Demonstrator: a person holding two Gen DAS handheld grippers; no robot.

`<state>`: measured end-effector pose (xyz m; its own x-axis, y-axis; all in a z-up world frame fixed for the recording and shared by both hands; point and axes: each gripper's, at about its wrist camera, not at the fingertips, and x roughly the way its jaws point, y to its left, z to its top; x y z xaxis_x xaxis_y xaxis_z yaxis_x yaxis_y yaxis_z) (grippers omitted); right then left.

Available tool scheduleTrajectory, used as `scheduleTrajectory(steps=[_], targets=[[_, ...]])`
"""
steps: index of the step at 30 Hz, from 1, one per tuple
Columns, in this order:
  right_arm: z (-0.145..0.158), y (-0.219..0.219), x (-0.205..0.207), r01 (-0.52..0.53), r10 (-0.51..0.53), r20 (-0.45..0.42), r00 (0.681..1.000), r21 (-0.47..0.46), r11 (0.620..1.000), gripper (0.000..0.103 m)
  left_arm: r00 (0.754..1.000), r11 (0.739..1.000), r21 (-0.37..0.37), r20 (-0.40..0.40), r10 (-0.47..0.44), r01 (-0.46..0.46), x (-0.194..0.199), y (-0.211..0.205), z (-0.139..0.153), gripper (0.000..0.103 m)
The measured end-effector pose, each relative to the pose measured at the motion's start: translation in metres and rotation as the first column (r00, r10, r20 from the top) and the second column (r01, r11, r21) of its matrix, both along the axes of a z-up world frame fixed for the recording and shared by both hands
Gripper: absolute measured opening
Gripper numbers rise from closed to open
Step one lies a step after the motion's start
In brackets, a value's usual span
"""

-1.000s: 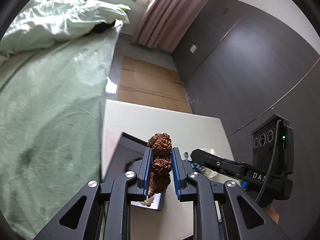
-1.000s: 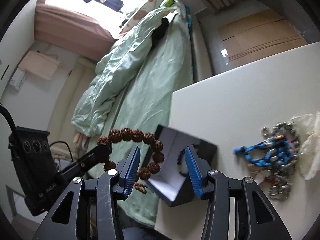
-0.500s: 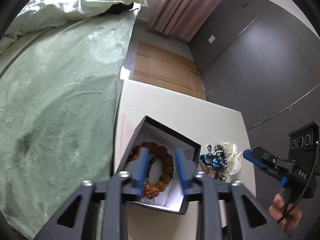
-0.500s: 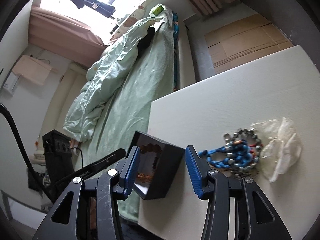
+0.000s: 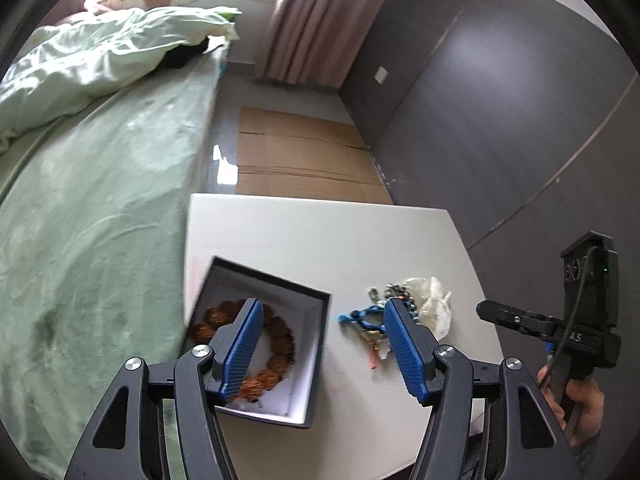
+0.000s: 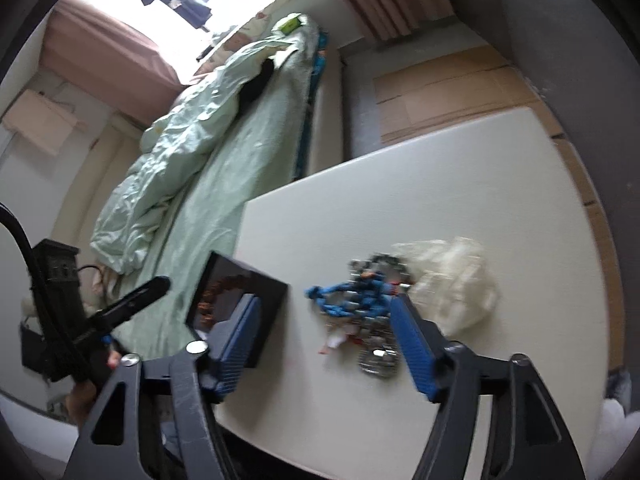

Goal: Organize jewelry
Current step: 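Grasp blue-silver bracelet with left tool while right tool grasps white cloth pouch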

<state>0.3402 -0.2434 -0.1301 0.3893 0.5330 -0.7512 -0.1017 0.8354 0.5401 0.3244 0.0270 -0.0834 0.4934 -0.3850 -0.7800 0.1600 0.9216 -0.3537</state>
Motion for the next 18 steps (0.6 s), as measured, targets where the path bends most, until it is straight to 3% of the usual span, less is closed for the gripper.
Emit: scheduleTrajectory(steps=[8,18], targets=[[-0.013,-0.027,-0.006,0.046,-0.047,-0.037,0.998,-0.049,0.998,0.070,0.997,0.996,0.027,-0.011,-0.083,0.083,0.008,-0.041,-0.001,0.064],[-0.046,-0.040,0.006,0.117,-0.121,-0.133,0.984,-0.039,0.992,0.070,0.987,0.990,0.058,-0.111,-0.120,0.127,0.039,-0.086,-0.024,0.064]])
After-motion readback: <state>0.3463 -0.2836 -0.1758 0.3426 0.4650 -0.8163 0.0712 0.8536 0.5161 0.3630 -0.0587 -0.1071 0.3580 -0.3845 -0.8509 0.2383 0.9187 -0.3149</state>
